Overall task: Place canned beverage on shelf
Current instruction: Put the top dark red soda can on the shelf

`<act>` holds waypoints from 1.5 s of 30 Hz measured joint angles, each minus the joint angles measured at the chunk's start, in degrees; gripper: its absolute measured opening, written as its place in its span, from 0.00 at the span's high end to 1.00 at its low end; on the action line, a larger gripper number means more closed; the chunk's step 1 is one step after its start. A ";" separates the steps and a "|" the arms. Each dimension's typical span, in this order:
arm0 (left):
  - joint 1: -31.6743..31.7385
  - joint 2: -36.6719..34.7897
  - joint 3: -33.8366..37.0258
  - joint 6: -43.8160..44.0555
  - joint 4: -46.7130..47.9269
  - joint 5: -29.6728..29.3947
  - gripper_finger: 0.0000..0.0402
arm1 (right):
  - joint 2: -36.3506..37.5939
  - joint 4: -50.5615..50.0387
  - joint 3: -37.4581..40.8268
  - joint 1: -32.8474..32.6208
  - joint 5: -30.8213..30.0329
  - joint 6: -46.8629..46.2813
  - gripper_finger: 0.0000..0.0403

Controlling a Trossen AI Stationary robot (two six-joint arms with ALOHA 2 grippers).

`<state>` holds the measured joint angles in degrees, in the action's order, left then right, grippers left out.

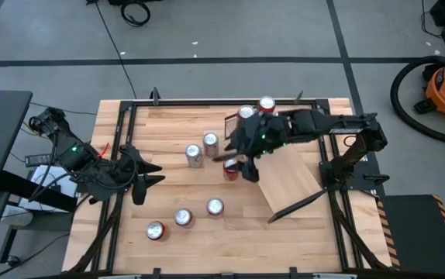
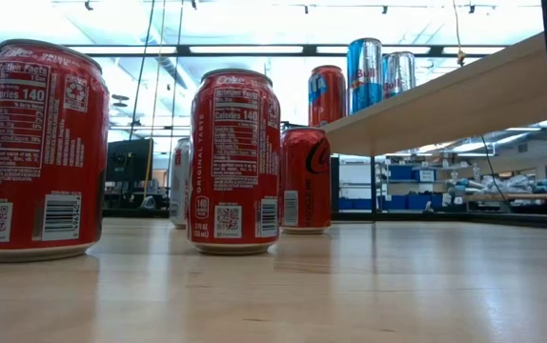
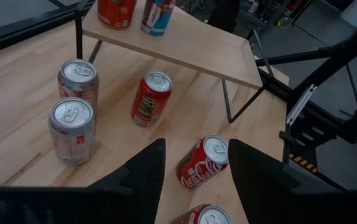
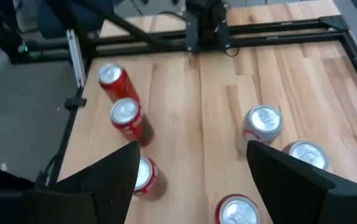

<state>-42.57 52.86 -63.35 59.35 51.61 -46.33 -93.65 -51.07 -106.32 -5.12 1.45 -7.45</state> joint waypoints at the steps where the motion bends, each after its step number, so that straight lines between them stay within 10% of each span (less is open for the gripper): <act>1: 0.00 0.02 0.00 0.00 0.02 0.01 0.54 | -0.01 0.02 0.56 -0.44 -0.51 -0.14 0.24; 18: 2.60 0.00 -0.01 -0.44 -1.08 0.35 0.54 | -13.51 -10.16 0.87 -1.76 -5.57 9.99 0.22; 29: 2.60 0.01 -0.01 1.54 -1.29 4.27 0.54 | -20.03 -9.55 0.85 0.76 -6.91 16.69 0.02; 45: 2.60 0.00 -0.01 1.57 -1.36 4.45 0.54 | -22.60 -11.38 5.34 5.24 -5.77 17.98 0.07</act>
<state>-39.97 52.86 -63.36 60.93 50.26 -41.89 -116.25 -62.45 -100.98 0.12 -4.32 10.52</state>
